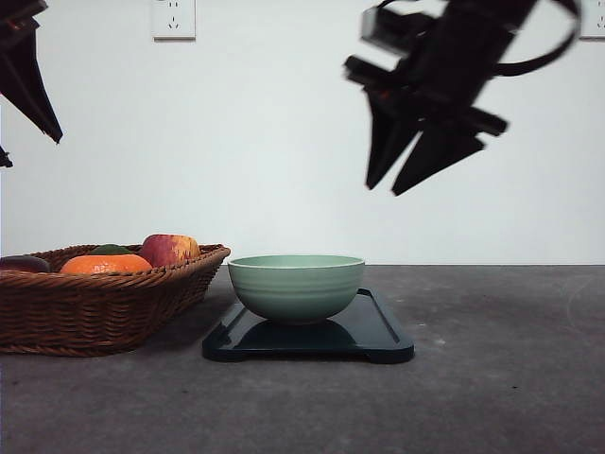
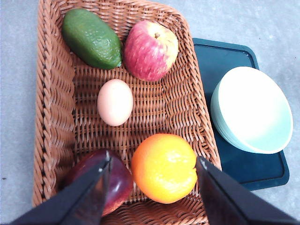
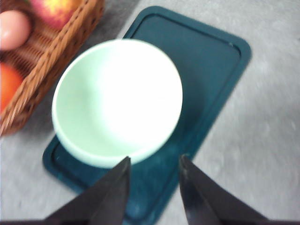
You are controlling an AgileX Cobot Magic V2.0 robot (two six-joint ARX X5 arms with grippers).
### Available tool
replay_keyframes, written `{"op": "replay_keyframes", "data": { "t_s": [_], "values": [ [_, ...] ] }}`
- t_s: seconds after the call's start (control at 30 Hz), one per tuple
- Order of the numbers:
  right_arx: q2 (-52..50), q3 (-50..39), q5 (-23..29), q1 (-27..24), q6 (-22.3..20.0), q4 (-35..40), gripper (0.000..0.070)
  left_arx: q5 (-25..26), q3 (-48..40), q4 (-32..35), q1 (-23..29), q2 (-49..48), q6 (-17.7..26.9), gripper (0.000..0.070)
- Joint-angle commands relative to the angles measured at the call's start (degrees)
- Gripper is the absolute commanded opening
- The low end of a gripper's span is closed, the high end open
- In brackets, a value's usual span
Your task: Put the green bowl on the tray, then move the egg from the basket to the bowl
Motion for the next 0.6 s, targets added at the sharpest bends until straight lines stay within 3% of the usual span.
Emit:
{"op": "replay_keyframes", "data": {
  "t_s": [0.0,0.27,0.43,0.57],
  "values": [
    [-3.14,-3.64,0.08,0.35,-0.44,1.93,0.0192,0.31,1.31,0.23,-0.09,0.68,0.55,0.0350],
    [-20.77,-19.35,3.15,0.34,0.24,2.83,0.0192,0.31,1.31,0.05,-0.09,0.70,0.89,0.0350],
    [-29.99,-23.64,4.86,0.33,4.23,-3.14,0.0193,0.31,1.31,-1.16,-0.09,0.85,2.01,0.0351],
    [-34.45,-23.93,5.88,0.35,4.42,-8.25,0.0193,0.28,1.33,-2.02,-1.10,1.15,2.15,0.0350]
  ]
}}
